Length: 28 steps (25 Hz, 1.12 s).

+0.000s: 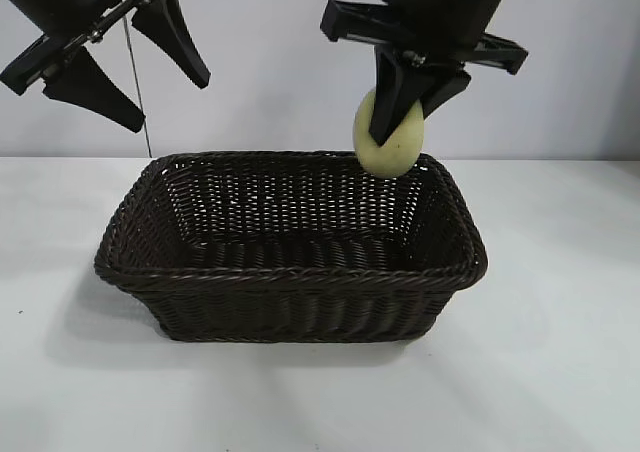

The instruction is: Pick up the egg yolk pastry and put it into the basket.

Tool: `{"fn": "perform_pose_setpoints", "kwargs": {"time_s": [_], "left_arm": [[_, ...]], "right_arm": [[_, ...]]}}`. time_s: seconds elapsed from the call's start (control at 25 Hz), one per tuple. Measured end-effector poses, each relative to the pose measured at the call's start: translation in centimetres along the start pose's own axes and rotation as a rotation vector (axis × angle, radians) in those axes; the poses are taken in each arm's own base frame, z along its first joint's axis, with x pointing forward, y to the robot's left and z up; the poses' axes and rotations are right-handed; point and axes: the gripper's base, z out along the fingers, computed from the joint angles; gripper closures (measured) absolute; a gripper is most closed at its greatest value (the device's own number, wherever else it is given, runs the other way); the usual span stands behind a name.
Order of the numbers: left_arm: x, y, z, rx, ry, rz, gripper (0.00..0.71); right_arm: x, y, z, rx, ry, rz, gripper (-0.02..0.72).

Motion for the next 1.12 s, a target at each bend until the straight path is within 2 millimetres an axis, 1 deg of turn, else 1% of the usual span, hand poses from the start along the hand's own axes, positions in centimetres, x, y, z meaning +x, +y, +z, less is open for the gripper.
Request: {"fn": "perform_pose_setpoints", "kwargs": {"time_s": [0.16, 0.24, 0.32, 0.48, 0.52, 0.56, 0.68, 0.84, 0.96, 1.12], "left_arm": [[0.0, 0.0, 0.0, 0.0, 0.001, 0.0, 0.202], [0.0, 0.0, 0.0, 0.0, 0.001, 0.0, 0.202], [0.0, 0.0, 0.0, 0.0, 0.001, 0.0, 0.202], [0.0, 0.0, 0.0, 0.0, 0.001, 0.0, 0.202], [0.0, 0.0, 0.0, 0.0, 0.001, 0.0, 0.202], [0.0, 0.0, 0.0, 0.0, 0.001, 0.0, 0.202], [0.0, 0.0, 0.0, 0.0, 0.001, 0.0, 0.202], [0.0, 0.0, 0.0, 0.0, 0.001, 0.0, 0.202], [0.0, 0.0, 0.0, 0.0, 0.001, 0.0, 0.202], [0.0, 0.0, 0.0, 0.0, 0.001, 0.0, 0.202]], "right_arm": [[-0.2, 0.2, 2.1, -0.002, 0.023, -0.003, 0.629], [-0.1, 0.5, 2.6, -0.006, 0.034, -0.011, 0.584], [-0.1, 0.7, 2.6, -0.014, 0.036, -0.008, 0.498], [-0.2, 0.7, 2.6, -0.015, 0.024, -0.007, 0.255], [-0.2, 0.7, 2.6, -0.014, 0.025, -0.008, 0.211], [-0.2, 0.7, 2.6, -0.014, 0.026, -0.008, 0.183], [0.0, 0.7, 2.6, -0.015, 0.047, -0.008, 0.155], [0.3, 0.7, 2.3, -0.016, 0.071, -0.015, 0.146], [0.4, -0.1, 0.8, -0.017, 0.06, -0.006, 0.146], [0.5, -2.6, -2.3, -0.029, 0.011, 0.062, 0.146]]}}
